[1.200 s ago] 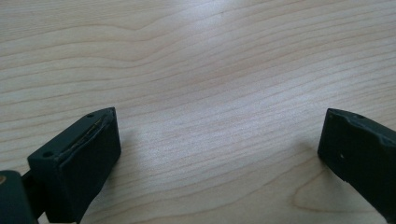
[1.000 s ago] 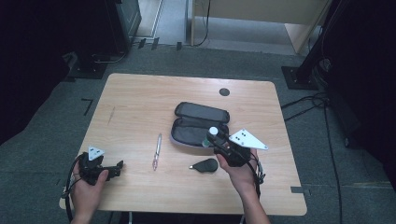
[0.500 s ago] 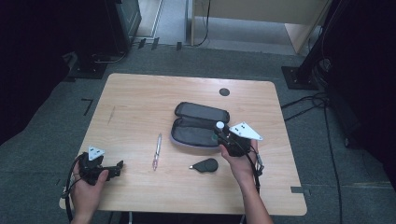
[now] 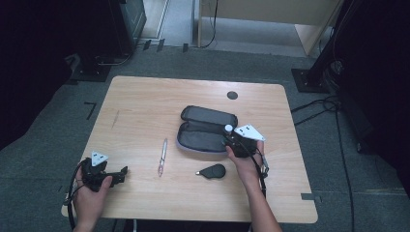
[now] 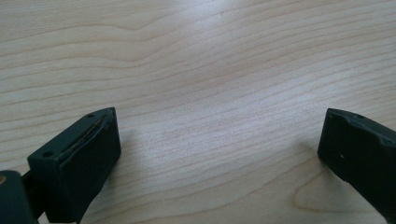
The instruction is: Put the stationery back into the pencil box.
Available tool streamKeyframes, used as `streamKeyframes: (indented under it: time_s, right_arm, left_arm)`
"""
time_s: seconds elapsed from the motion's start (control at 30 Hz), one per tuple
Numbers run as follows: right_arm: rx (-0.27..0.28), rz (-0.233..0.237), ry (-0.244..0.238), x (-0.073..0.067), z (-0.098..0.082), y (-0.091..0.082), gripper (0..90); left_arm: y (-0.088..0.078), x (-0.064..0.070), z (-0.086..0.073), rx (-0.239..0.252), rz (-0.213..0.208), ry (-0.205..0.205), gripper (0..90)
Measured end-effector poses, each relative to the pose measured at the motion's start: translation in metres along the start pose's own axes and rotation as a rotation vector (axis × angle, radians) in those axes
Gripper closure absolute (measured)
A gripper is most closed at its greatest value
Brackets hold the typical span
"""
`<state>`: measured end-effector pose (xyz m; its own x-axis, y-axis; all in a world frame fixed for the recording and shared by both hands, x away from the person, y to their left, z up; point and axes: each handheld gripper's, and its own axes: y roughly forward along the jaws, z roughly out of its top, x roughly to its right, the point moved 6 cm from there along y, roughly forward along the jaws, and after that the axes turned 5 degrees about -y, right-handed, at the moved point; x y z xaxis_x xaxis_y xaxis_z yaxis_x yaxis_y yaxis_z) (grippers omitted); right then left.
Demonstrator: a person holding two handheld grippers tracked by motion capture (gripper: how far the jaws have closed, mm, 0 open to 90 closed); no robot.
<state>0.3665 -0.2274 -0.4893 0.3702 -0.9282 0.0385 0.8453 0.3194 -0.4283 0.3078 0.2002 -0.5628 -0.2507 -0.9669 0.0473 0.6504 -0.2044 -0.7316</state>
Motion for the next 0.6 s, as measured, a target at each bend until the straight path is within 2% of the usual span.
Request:
streamKeyframes:
  time_s: [0.23,0.6]
  right_arm:
    - [-0.028,0.005,-0.038,-0.005,-0.007,0.004,65.3]
    - [-0.035,0.064,-0.030,-0.017,-0.008,0.007,63.6]
  left_arm:
    - [0.000,0.000,0.000,0.000,0.000,0.000,0.0]
    - [0.000,0.000,0.000,0.000,0.000,0.001,0.0]
